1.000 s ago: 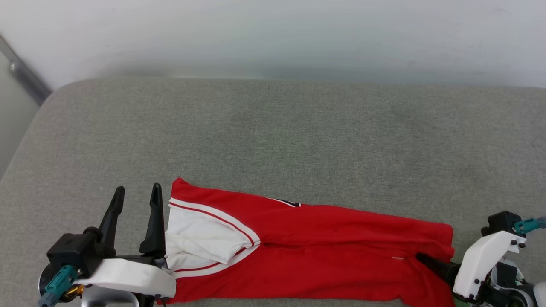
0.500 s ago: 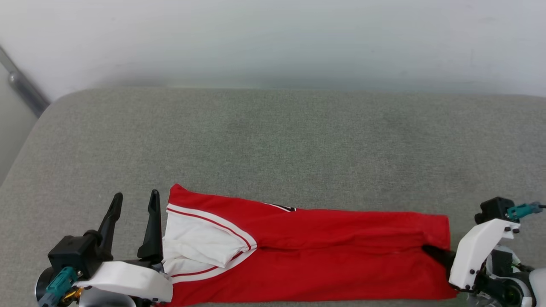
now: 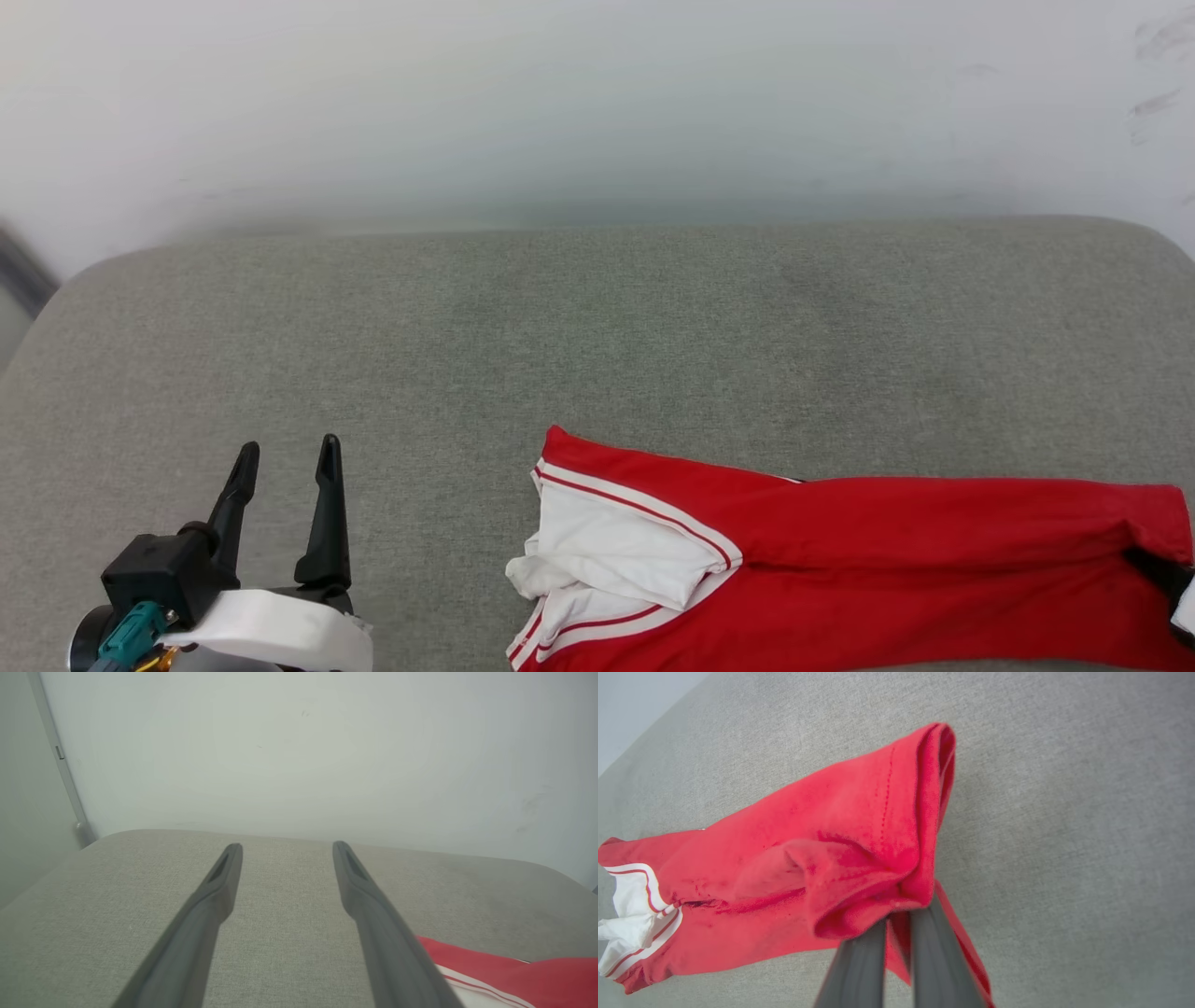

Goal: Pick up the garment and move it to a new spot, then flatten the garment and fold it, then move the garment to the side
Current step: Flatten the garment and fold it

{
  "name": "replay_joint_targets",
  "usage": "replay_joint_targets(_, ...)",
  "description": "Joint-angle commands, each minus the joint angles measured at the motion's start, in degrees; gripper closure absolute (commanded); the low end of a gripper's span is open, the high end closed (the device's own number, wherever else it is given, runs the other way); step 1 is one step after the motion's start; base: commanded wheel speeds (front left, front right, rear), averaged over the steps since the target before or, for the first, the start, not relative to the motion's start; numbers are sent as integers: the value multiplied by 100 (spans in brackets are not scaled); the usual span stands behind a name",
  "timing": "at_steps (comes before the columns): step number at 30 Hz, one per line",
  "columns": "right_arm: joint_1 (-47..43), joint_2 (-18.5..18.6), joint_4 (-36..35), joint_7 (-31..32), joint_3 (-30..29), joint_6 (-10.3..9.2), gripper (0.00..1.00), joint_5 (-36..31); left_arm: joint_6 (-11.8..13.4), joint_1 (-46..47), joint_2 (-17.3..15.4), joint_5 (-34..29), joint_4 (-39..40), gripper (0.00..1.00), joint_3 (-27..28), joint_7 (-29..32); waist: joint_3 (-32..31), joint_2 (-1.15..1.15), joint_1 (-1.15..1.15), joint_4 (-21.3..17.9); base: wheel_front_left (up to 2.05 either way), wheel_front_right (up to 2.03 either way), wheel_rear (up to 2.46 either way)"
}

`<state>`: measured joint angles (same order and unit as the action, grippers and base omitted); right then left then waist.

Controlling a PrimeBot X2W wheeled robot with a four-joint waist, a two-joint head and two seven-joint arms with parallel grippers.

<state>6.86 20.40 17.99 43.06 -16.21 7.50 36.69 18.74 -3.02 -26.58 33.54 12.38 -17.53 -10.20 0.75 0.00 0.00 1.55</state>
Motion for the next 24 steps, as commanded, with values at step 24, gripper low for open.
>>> replay_joint_targets(24,616,-1753,231,969,1646,-2,100,3399,-135,367,96,-10,-51,0,-326,192,47,0,0,538,0,0,0)
